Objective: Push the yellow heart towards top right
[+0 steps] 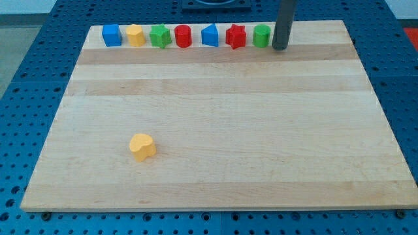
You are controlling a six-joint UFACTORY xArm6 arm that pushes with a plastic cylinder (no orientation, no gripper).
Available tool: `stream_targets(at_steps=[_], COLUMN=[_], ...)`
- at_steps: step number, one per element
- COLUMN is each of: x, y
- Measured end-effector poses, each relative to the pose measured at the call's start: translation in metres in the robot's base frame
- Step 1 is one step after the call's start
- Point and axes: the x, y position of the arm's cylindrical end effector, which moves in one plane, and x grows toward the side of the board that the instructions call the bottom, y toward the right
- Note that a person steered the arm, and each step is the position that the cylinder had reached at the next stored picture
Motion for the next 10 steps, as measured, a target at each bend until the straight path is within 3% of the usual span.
stream_targets(at_steps=[2, 7, 10], x=[0.077, 0.174, 0.255], y=[-0.071, -0.277, -0.314])
